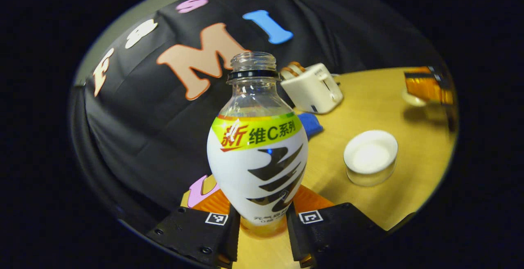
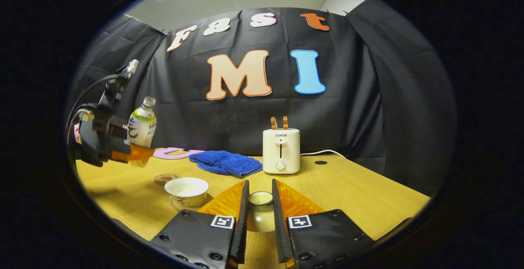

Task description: Open the teacup lid with one hand, grasp the water bottle and pour water into the teacup with the other hand; after pouring, place the water bottle on the coaster and then close the teacup lid.

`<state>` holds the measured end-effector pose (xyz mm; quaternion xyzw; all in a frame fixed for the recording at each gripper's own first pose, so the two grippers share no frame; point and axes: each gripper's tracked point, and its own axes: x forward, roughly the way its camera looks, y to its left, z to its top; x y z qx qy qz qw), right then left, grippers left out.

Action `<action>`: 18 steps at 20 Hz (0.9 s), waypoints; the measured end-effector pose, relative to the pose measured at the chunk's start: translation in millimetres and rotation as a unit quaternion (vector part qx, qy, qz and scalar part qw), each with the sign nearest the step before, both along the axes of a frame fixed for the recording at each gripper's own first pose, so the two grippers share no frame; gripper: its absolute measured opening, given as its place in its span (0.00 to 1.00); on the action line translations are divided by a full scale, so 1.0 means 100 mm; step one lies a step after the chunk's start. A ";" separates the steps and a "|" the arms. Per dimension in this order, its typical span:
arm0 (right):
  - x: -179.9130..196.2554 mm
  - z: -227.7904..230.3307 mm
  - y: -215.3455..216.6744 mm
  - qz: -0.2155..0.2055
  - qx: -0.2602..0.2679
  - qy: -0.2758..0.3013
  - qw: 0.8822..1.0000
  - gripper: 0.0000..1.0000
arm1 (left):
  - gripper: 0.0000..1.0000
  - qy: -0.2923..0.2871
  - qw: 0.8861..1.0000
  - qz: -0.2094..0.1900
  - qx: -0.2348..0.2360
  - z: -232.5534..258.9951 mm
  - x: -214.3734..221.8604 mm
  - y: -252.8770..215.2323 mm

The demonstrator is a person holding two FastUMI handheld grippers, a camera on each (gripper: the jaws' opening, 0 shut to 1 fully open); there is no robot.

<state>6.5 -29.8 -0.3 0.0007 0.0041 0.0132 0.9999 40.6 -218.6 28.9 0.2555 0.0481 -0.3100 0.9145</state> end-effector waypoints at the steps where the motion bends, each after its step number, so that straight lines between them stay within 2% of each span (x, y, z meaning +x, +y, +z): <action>1: 0.00 0.00 0.00 0.000 0.000 0.000 1.000 0.34 | 0.47 0.010 0.999 0.008 -0.037 0.06 0.04 0.02; 4: 0.00 -0.01 0.00 0.000 0.000 0.000 1.000 0.33 | 0.47 0.039 0.990 0.020 -0.133 0.08 0.12 0.03; 6: 0.00 -0.01 0.00 0.000 0.000 0.001 1.000 0.33 | 0.49 0.041 0.980 0.023 -0.193 0.10 0.23 -0.02; 8: 0.01 0.00 -0.01 -0.001 0.000 0.000 1.000 0.34 | 0.47 0.049 0.971 0.023 -0.232 0.04 0.35 -0.19; 13: 0.00 -0.01 0.00 -0.001 -0.001 0.000 1.000 0.34 | 0.47 0.083 0.967 0.036 -0.240 -0.27 0.54 -0.26; 16: 0.01 -0.01 -0.01 -0.001 -0.001 0.000 1.000 0.32 | 0.47 0.089 0.970 0.042 -0.224 -0.38 0.62 -0.31; 18: 0.01 -0.01 0.00 -0.001 -0.001 0.000 1.000 0.34 | 0.47 0.090 0.971 0.040 -0.218 -0.41 0.63 -0.33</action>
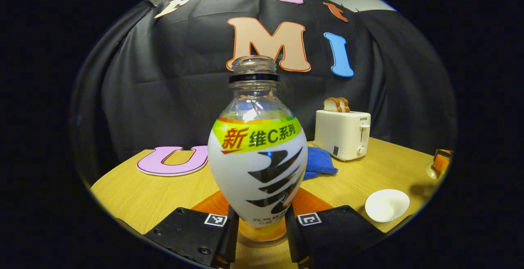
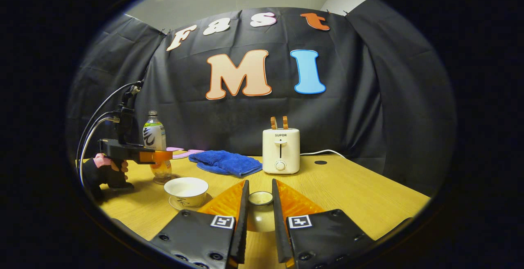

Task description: Open the teacup lid with one hand, grasp the water bottle and pour water into the teacup with the other hand; after pouring, place the water bottle on the coaster and then close the teacup lid.

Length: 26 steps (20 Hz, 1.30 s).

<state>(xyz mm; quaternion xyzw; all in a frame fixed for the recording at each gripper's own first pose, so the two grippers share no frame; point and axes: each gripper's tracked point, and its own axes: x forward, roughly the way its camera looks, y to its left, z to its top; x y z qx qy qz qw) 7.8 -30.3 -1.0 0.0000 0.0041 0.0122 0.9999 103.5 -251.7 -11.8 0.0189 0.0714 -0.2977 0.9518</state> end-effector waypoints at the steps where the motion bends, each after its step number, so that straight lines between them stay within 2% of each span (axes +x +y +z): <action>1: 0.00 0.00 0.00 0.000 0.000 0.000 1.000 0.34 | 0.47 0.000 1.000 0.001 0.003 -0.01 0.01 0.00; 9: -0.01 0.00 0.00 -0.001 0.000 0.000 1.000 0.33 | 0.51 0.010 1.000 0.002 0.013 -0.11 0.04 0.00; 14: -0.01 0.01 0.00 -0.003 0.000 0.000 1.000 0.32 | 0.58 0.014 1.000 -0.002 0.012 -0.13 0.04 -0.02; 26: -0.01 0.00 -0.01 -0.003 0.000 -0.001 1.000 0.33 | 0.67 0.023 1.000 -0.005 0.010 -0.17 0.01 -0.04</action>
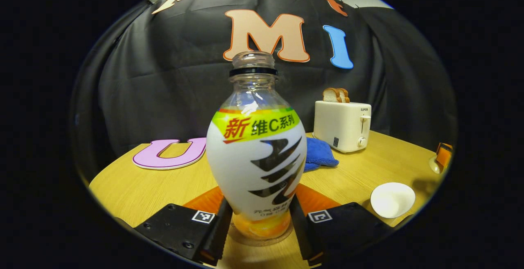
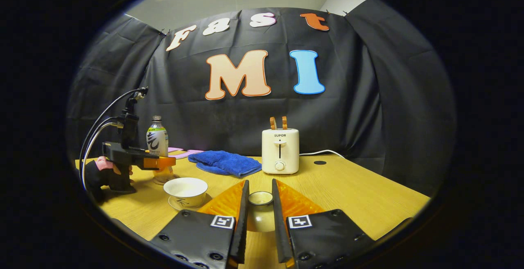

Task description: Open the teacup lid with one hand, grasp the water bottle and pour water into the teacup with the other hand; after pouring, place the water bottle on the coaster and then close the teacup lid.

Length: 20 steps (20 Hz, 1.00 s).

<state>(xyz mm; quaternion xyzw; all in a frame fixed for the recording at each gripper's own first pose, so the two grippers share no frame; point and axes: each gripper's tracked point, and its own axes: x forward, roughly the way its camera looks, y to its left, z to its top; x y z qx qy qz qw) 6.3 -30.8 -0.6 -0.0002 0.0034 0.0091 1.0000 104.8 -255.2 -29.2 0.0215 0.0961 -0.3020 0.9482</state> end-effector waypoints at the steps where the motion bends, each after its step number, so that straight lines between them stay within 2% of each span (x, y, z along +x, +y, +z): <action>1: 0.00 0.00 0.00 -0.001 0.000 0.000 1.000 0.34 | 0.74 0.000 1.000 0.000 -0.002 0.00 0.00 0.00; 2: 0.00 0.00 0.00 -0.001 0.000 0.000 1.000 0.33 | 0.82 0.000 1.000 0.003 -0.003 0.00 0.00 0.01; 3: 0.00 0.00 -0.01 0.000 0.000 0.000 1.000 0.33 | 0.94 0.000 1.000 0.006 -0.007 0.02 -0.02 0.04; 4: 0.00 0.00 -0.01 0.000 0.000 0.000 1.000 0.33 | 0.98 0.001 1.000 0.007 -0.010 0.01 -0.03 0.05; 10: 0.01 0.00 -0.01 -0.002 0.000 0.000 1.000 0.33 | 0.98 -0.022 0.999 0.015 -0.023 0.09 -0.24 0.15; 16: 0.01 0.01 0.00 -0.001 0.000 -0.001 1.000 0.33 | 0.98 -0.058 0.997 0.041 -0.028 0.20 -0.58 0.38; 20: 0.02 0.01 0.04 -0.001 0.000 -0.002 1.000 0.33 | 0.98 -0.091 0.993 0.055 -0.058 0.35 -0.74 0.54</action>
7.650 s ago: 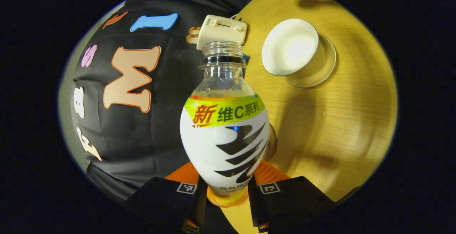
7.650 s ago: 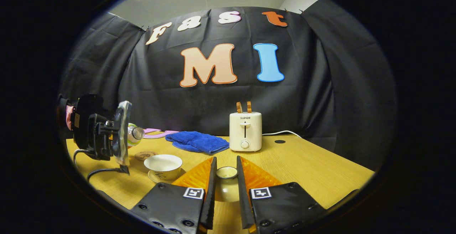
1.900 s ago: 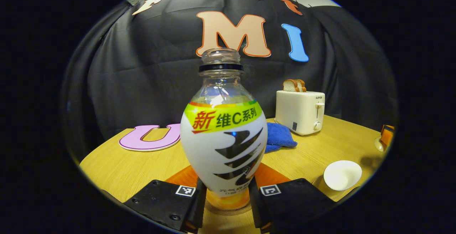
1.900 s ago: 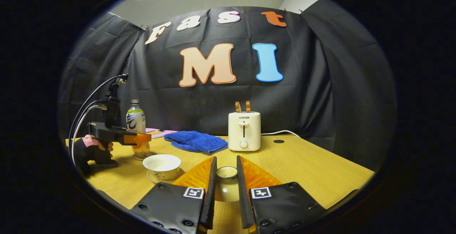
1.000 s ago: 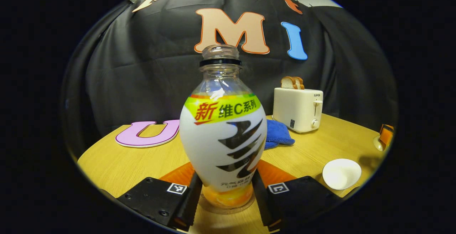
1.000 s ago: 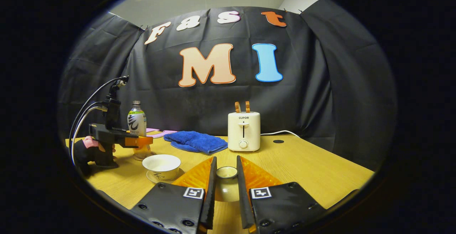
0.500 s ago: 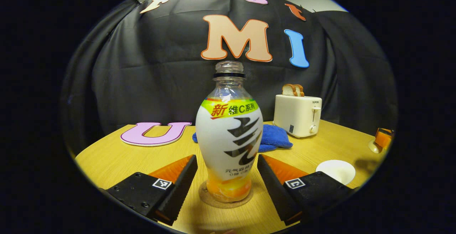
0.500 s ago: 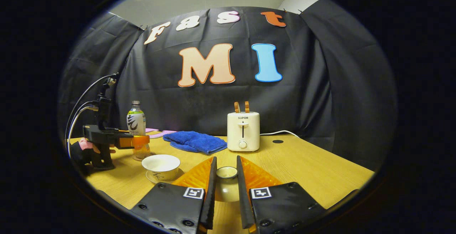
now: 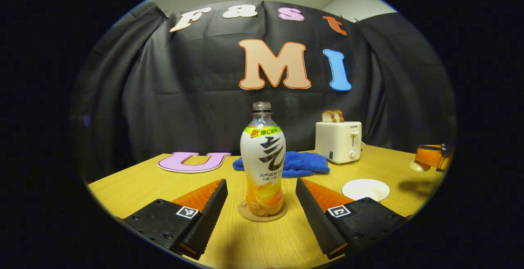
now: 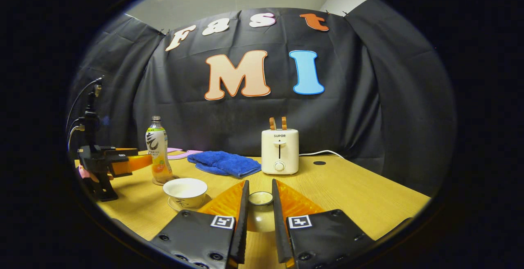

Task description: Open the teacup lid with one hand, grasp the water bottle and pour water into the teacup with the other hand; after pouring, place the water bottle on the coaster and then close the teacup lid.

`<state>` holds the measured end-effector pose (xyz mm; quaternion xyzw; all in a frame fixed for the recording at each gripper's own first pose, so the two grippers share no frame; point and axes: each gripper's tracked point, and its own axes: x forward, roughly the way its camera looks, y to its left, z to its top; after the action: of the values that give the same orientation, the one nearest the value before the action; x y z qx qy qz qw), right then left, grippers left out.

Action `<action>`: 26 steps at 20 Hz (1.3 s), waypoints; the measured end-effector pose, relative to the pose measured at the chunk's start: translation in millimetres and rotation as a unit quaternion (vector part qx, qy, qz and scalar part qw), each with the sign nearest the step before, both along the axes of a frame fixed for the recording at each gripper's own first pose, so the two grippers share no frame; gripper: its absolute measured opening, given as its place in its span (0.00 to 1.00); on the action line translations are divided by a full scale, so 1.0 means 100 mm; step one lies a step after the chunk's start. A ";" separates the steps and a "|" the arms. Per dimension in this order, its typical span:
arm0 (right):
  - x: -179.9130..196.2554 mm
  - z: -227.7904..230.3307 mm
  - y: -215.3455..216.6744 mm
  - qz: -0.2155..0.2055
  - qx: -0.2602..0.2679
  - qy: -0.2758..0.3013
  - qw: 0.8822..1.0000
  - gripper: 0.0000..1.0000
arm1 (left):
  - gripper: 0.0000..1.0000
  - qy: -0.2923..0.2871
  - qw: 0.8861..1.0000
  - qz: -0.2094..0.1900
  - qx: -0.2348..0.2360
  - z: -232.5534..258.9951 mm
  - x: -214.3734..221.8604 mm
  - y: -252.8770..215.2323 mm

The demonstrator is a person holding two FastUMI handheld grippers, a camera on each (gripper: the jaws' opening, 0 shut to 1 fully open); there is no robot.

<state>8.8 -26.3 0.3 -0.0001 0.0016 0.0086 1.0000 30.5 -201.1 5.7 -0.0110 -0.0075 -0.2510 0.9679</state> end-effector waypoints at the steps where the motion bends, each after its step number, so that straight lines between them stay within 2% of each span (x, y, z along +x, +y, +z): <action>1: 0.02 0.00 0.02 0.001 0.000 0.000 1.000 0.34 | 0.97 0.007 1.000 0.006 0.006 -0.04 -0.03 0.05; 8: 0.26 -0.03 0.50 0.046 0.002 0.003 0.999 0.34 | 0.98 0.006 0.997 0.073 0.005 -0.03 -0.17 0.46; 11: 0.39 -0.05 0.87 0.094 0.004 0.006 0.996 0.31 | 0.98 0.004 0.995 0.098 0.005 -0.02 -0.23 0.61; 15: 0.52 -0.07 1.29 0.159 0.006 0.011 0.987 0.33 | 0.98 0.007 0.992 0.123 0.007 -0.04 -0.24 0.75; 19: 0.57 -0.12 1.48 0.195 0.005 0.024 0.980 0.31 | 0.98 0.006 0.992 0.126 0.007 -0.03 -0.25 0.76; 23: 0.62 -0.21 1.55 0.209 0.000 0.055 0.976 0.35 | 0.98 0.007 0.992 0.126 0.007 -0.04 -0.24 0.76; 24: 0.62 -0.24 1.58 0.215 -0.004 0.061 0.975 0.31 | 0.98 0.007 0.992 0.126 0.007 -0.04 -0.25 0.76; 26: 0.63 -0.27 1.61 0.220 -0.008 0.073 0.973 0.35 | 0.98 0.007 0.992 0.126 0.007 -0.04 -0.24 0.76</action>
<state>71.9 134.3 -26.5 -0.0080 0.0748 0.2284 0.9707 6.2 -125.3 2.1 -0.0048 -0.0003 -0.1272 0.9919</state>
